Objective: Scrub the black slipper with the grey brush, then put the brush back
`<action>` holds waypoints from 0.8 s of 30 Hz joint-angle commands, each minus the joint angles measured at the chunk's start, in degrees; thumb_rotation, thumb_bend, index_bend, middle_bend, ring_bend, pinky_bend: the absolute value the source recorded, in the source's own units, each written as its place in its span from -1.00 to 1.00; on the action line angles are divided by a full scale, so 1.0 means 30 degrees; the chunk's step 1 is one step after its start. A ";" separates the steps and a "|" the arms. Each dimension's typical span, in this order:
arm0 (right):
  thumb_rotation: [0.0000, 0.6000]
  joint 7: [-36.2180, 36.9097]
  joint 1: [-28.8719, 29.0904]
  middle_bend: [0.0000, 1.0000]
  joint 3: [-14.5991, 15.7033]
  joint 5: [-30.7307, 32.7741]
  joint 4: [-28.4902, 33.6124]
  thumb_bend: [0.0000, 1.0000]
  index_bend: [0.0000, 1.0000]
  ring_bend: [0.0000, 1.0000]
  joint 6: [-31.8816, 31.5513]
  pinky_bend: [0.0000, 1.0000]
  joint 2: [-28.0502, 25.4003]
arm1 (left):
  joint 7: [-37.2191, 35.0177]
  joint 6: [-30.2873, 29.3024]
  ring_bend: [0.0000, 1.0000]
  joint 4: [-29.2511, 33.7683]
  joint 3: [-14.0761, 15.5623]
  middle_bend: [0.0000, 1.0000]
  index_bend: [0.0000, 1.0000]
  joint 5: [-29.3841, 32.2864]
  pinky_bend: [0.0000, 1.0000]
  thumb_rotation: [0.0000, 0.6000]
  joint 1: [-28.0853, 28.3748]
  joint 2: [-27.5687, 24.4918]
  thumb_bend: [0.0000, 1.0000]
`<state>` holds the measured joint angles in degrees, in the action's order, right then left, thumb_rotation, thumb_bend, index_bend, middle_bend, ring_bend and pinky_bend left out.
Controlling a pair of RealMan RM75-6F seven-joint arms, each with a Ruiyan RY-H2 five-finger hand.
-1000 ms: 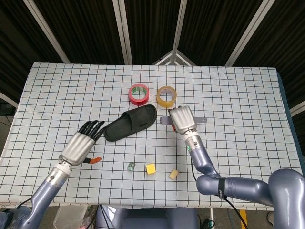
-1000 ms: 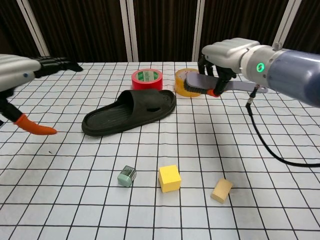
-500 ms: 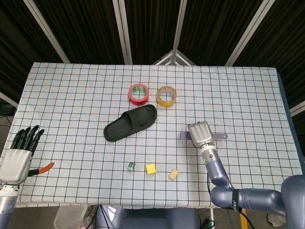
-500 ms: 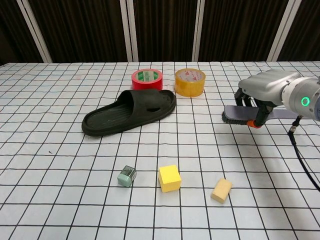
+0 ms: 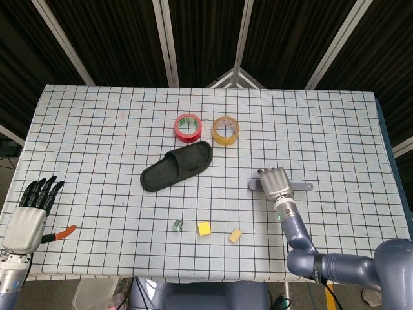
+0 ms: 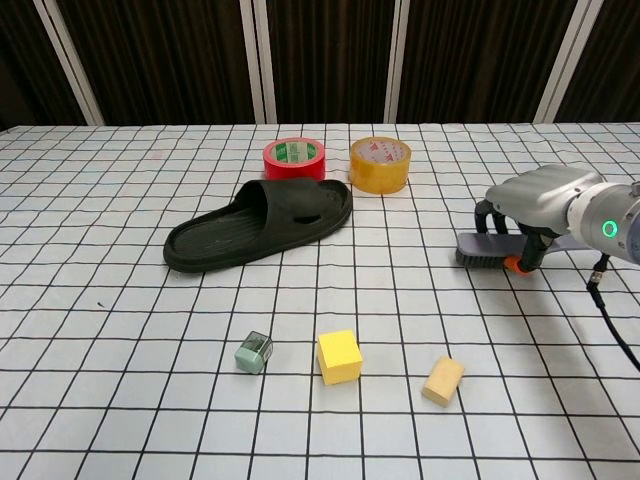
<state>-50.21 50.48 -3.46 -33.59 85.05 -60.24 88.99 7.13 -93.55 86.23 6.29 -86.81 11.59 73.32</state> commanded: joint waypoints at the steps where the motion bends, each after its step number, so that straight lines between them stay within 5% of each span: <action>1: 1.00 -0.0089 0.0001 -0.34 0.0030 0.0206 0.0062 0.08 -0.59 -0.20 0.0202 0.19 -0.0069 | -0.0071 0.0101 -1.00 0.0041 -0.0134 -1.00 -1.00 -0.0054 -0.90 0.48 -0.0065 -0.0064 -0.74; 5: 1.00 -0.0373 0.0049 -0.39 0.0088 0.0547 0.0296 0.08 -0.85 -0.22 0.0333 0.19 -0.0229 | -0.0154 0.0207 -1.00 0.0080 -0.0268 -1.00 -1.00 -0.0171 -0.90 0.48 -0.0189 -0.0152 -0.74; 17: 1.00 -0.0650 -0.0249 -0.48 0.0123 -0.0084 0.3211 0.08 -1.00 -0.30 -0.1115 0.15 -0.1612 | -0.0347 -0.0111 -1.00 0.0339 -0.0498 -1.00 -1.00 -0.0992 -0.90 0.49 -0.0762 -0.0392 -0.76; 24: 1.00 -0.0103 -0.1028 -0.73 0.0343 -0.2268 0.5809 0.09 -1.00 -0.73 -0.3160 -0.51 -0.2685 | -0.0271 -0.0754 -1.00 0.0518 -0.0419 -1.00 -1.00 -0.1779 -0.90 0.48 -0.1274 -0.0511 -0.80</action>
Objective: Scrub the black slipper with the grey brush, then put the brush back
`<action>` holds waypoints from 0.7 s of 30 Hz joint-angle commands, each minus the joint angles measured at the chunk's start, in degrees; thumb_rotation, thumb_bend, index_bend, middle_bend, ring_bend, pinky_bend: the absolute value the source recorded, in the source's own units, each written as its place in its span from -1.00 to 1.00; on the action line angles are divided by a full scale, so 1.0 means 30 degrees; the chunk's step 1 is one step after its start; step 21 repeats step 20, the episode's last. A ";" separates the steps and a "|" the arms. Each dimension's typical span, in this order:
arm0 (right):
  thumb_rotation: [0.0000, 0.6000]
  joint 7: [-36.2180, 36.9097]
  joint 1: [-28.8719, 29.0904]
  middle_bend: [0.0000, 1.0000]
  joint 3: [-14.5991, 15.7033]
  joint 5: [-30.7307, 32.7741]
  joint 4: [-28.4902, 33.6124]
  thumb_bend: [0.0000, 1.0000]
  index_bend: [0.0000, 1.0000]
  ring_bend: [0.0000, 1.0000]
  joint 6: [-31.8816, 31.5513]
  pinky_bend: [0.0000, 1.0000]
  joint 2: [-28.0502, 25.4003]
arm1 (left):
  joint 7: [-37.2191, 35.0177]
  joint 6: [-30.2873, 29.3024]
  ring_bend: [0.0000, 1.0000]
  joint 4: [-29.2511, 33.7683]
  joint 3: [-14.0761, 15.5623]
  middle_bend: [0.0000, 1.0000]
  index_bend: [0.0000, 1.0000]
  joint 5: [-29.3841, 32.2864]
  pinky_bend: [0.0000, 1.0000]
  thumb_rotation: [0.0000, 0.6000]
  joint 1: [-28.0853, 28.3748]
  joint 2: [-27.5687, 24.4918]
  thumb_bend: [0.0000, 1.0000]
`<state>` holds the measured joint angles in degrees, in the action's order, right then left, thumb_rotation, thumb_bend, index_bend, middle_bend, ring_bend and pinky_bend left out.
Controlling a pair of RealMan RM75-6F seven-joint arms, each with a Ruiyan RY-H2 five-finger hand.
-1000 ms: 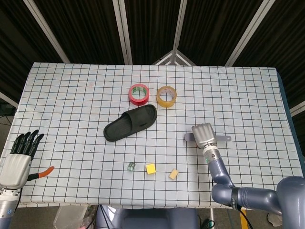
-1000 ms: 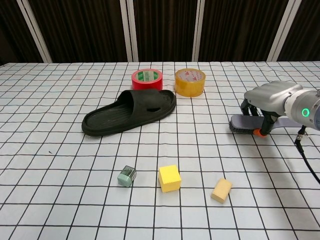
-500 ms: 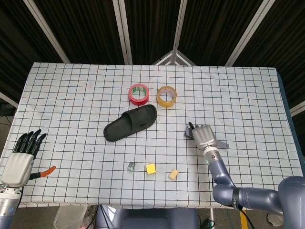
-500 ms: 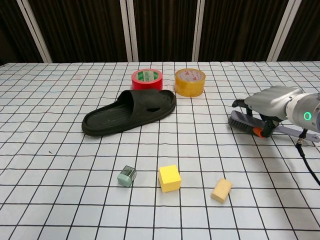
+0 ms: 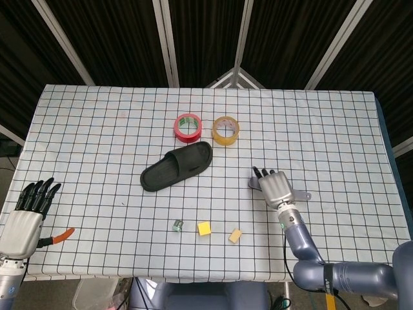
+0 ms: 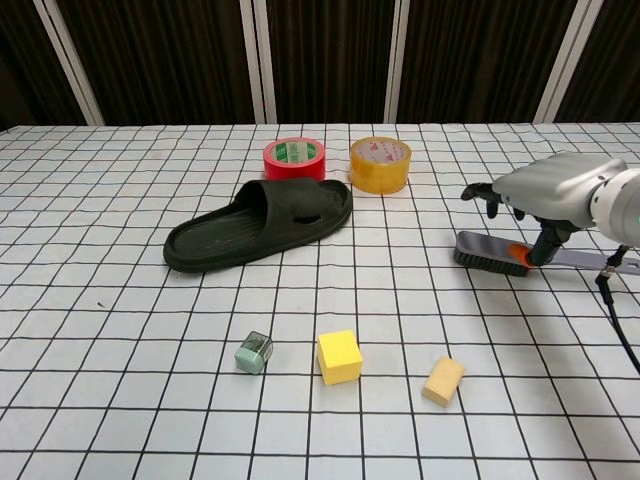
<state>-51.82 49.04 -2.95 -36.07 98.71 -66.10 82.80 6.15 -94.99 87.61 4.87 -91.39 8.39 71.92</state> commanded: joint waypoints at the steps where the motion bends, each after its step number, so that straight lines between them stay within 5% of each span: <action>1: 1.00 0.0682 -0.0832 -0.77 0.0307 -0.2170 0.1727 0.08 -1.00 -0.81 -0.1759 -0.62 -0.0828 | 0.0090 -0.0411 -1.00 0.0072 0.0080 -1.00 -1.00 -0.0363 -0.90 0.48 -0.0311 -0.0059 -0.81; 5: 1.00 0.2503 -0.3238 -0.88 0.1878 -0.6917 0.4077 0.04 -1.00 -0.95 -0.5594 -0.83 -0.1974 | 0.0471 -0.1194 -1.00 0.0132 0.0195 -1.00 -1.00 -0.0783 -0.90 0.48 -0.0910 -0.0129 -0.86; 7: 1.00 0.3644 -0.5239 -0.91 0.3425 -0.9733 0.4924 0.04 -1.00 -0.99 -0.8294 -0.86 -0.2685 | 0.0732 -0.1505 -1.00 0.0220 0.0275 -1.00 -1.00 -0.0795 -0.90 0.47 -0.1296 -0.0190 -0.87; 12: 1.00 0.6569 -1.0070 -0.98 0.6679 -1.3561 0.3430 0.01 -1.00 -1.00 -1.3325 -0.92 -0.3684 | 0.1106 -0.2404 -1.00 0.0424 0.0277 -1.00 -1.00 -0.0835 -0.90 0.48 -0.2152 -0.0414 -0.88; 16: 1.00 0.9067 -1.1933 -1.00 0.7611 -1.3494 0.2065 -0.01 -1.00 -1.00 -1.3504 -0.97 -0.4434 | 0.1385 -0.3043 -1.00 0.0238 0.0055 -1.00 -1.00 -0.1394 -0.90 0.47 -0.2418 -0.0308 -0.88; 21: 1.00 0.9929 -1.2365 -1.00 0.7031 -1.3791 0.1804 -0.01 -1.00 -1.00 -1.3479 -0.97 -0.5014 | 0.1675 -0.2825 -1.00 0.0073 -0.0176 -1.00 -1.00 -0.1581 -0.90 0.47 -0.2361 -0.0013 -0.88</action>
